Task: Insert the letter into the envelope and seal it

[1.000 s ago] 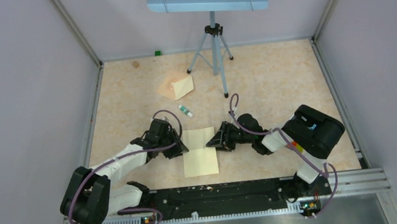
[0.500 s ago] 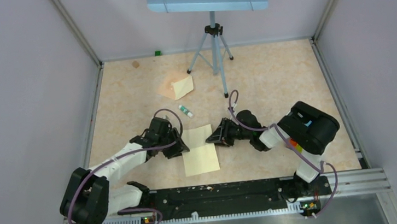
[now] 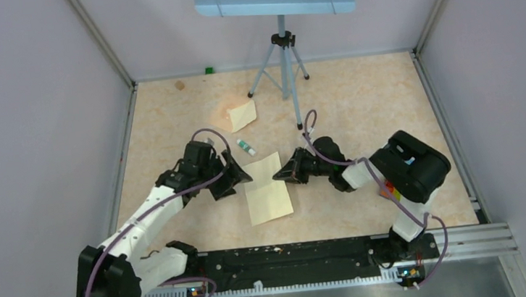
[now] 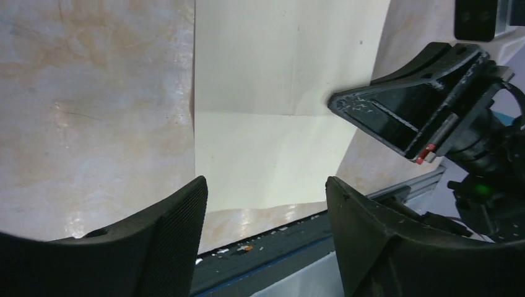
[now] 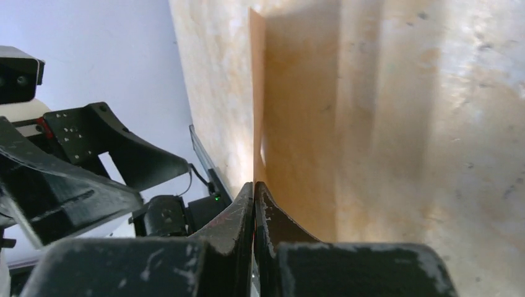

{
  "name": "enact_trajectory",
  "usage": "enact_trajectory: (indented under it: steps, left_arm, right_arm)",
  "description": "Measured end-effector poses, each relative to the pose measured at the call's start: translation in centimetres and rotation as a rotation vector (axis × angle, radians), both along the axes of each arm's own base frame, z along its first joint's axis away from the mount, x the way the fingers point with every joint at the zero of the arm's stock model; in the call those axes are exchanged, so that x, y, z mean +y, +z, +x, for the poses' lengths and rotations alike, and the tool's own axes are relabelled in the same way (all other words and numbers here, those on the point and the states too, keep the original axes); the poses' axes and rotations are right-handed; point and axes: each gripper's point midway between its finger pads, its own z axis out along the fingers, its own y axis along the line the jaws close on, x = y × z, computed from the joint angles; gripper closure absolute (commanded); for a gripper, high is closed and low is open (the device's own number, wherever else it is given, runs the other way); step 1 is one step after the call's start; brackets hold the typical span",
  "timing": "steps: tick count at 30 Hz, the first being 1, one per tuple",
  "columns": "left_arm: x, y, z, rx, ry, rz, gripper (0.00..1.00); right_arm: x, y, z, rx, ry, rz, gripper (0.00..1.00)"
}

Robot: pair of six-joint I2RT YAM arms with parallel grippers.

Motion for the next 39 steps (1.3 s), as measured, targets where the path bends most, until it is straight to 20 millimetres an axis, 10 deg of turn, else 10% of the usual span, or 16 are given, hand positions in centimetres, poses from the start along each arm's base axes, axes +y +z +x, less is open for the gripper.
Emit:
enact_trajectory:
  steps: [17,33,39]
  left_arm:
    - [-4.0,13.3,3.9,-0.191,0.085,-0.376,0.01]
    - [-4.9,16.4,6.0,-0.187,0.384,-0.676,0.01]
    - [-4.2,16.4,7.0,-0.187,0.477,-0.707,0.16]
  right_arm:
    - [-1.2,19.1,2.4,-0.471,-0.105,0.133,1.0]
    - [-0.4,22.3,0.6,-0.625,-0.172,0.195,1.0]
    - [-0.6,23.0,0.1,-0.661,-0.194,0.221,1.0]
